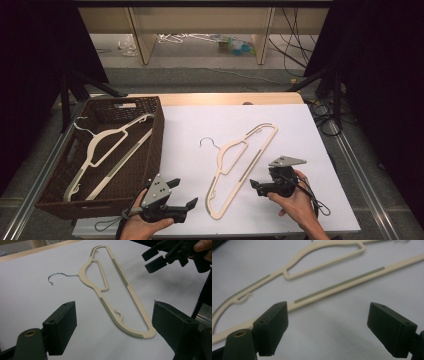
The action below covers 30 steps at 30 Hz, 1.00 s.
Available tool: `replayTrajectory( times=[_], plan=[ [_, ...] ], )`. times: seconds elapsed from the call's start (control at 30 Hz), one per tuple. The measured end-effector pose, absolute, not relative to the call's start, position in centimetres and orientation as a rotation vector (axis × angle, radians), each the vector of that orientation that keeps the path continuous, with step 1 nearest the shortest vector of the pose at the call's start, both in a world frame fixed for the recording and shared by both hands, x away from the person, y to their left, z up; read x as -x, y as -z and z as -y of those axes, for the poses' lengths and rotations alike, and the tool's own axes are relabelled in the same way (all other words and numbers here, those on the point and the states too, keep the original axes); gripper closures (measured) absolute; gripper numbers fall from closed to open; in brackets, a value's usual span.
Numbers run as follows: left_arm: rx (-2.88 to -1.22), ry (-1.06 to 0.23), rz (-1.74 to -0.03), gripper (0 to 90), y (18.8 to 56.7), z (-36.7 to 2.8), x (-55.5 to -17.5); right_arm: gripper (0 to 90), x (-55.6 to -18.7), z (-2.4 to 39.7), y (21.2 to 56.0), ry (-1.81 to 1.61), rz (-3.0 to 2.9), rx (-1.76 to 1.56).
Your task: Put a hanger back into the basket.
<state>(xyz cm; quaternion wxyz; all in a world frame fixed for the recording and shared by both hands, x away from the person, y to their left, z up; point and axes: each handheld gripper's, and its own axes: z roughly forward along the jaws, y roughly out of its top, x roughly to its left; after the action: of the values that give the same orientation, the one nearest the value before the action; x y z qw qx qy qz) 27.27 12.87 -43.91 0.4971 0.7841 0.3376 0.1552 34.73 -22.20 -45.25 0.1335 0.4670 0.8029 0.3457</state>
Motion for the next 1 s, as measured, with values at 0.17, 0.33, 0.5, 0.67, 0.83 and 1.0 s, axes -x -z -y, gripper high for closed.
replayTrajectory(
  times=[0.17, 0.33, 0.5, 0.67, 0.83, 1.0],
  plan=[
    [-1.897, -0.365, -0.822, 19.9, 44.1, -12.8, -27.3, 17.7, -36.9, 20.5, 46.1, -0.955, -2.328, -1.355],
    [-1.903, -0.365, -0.829, 19.9, 44.2, -12.8, -27.3, 17.6, -38.3, 19.2, 46.9, -0.865, -2.336, -1.396],
    [-1.904, -0.368, -0.819, 19.9, 44.2, -12.8, -27.3, 17.8, -39.0, 18.1, 47.3, -0.818, -2.331, -1.432],
    [-1.910, -0.371, -0.818, 20.0, 44.2, -12.9, -27.4, 17.8, -39.3, 17.8, 47.6, -0.763, -2.333, -1.462],
    [-1.914, -0.359, -0.814, 20.0, 44.3, -12.8, -27.3, 17.9, -39.6, 17.8, 48.0, -0.760, -2.330, -1.452],
    [-1.917, -0.363, -0.819, 20.2, 44.3, -12.7, -27.3, 17.4, -39.7, 17.6, 48.0, -0.732, -2.340, -1.462]
  ],
)
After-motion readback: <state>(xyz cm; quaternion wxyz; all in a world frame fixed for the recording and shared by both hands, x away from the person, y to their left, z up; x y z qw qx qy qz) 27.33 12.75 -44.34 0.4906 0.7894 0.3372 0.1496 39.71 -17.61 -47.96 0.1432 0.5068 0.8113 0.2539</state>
